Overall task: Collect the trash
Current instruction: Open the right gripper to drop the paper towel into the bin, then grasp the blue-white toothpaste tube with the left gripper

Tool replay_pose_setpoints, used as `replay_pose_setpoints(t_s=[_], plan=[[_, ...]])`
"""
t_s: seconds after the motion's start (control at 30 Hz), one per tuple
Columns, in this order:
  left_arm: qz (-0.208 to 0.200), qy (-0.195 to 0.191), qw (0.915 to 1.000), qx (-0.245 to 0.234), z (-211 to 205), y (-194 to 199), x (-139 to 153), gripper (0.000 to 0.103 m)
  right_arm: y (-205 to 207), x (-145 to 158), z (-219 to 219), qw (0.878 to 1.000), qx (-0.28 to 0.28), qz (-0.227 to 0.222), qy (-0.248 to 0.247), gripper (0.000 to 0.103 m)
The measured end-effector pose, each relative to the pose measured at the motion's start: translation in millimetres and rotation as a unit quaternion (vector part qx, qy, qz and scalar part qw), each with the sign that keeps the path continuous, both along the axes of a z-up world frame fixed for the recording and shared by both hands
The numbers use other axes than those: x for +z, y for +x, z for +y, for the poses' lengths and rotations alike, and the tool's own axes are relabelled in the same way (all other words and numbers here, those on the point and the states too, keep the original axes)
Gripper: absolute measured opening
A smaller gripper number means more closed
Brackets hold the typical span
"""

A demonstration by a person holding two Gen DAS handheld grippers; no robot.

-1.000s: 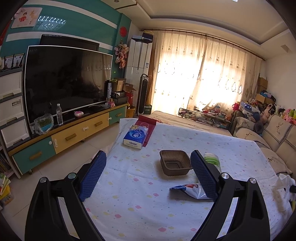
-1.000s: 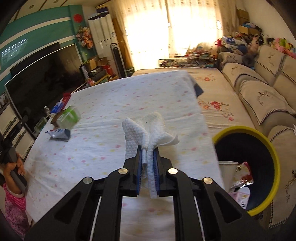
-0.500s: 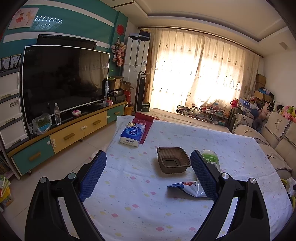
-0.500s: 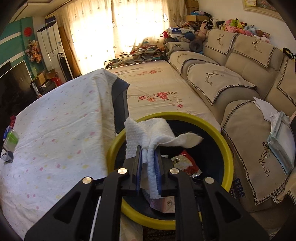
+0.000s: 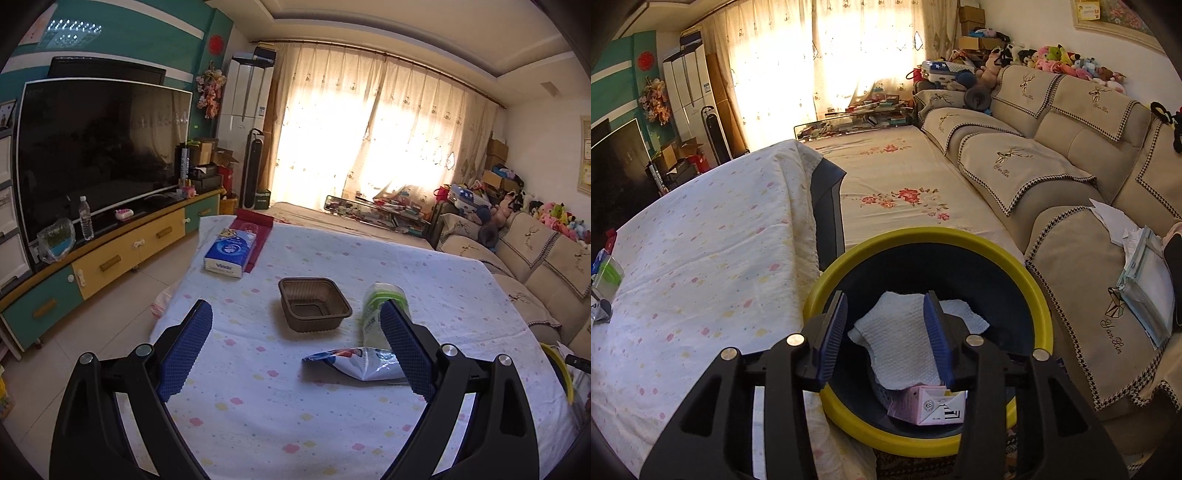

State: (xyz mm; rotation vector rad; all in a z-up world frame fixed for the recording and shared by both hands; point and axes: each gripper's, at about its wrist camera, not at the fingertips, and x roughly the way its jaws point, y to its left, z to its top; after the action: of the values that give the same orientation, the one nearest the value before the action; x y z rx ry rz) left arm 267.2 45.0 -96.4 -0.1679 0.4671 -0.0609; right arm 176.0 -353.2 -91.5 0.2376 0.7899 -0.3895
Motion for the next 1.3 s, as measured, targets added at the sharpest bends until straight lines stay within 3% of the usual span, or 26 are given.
replay_pose_setpoints(t_s=[0.23,0.53,0.63,0.87,0.97,1.3], plan=[[0.067,-0.027,0.9952,-0.066,-13,26,-20,0.091,6,2,12,1.0,0.015,-0.002,0.006,0.043],[0.176,-0.086,0.9776,-0.076,-13,69,-47,0.091,6,1,11,0.999,0.018,-0.012,0.024,0.047],[0.197,-0.085,0.9738,-0.075,-18,82,-53,0.091,5,-1,8,0.999,0.018,-0.013,0.03,0.047],[0.201,-0.045,0.9762,-0.067,-35,89,-59,0.075,5,-3,1,0.999,0.012,-0.013,0.036,0.048],[0.199,-0.041,0.9762,-0.074,-40,90,-60,0.054,4,-3,1,0.999,0.012,-0.013,0.037,0.048],[0.16,-0.006,0.9802,-0.117,-66,75,-45,0.038,3,-3,4,0.999,0.015,-0.017,0.036,0.048]])
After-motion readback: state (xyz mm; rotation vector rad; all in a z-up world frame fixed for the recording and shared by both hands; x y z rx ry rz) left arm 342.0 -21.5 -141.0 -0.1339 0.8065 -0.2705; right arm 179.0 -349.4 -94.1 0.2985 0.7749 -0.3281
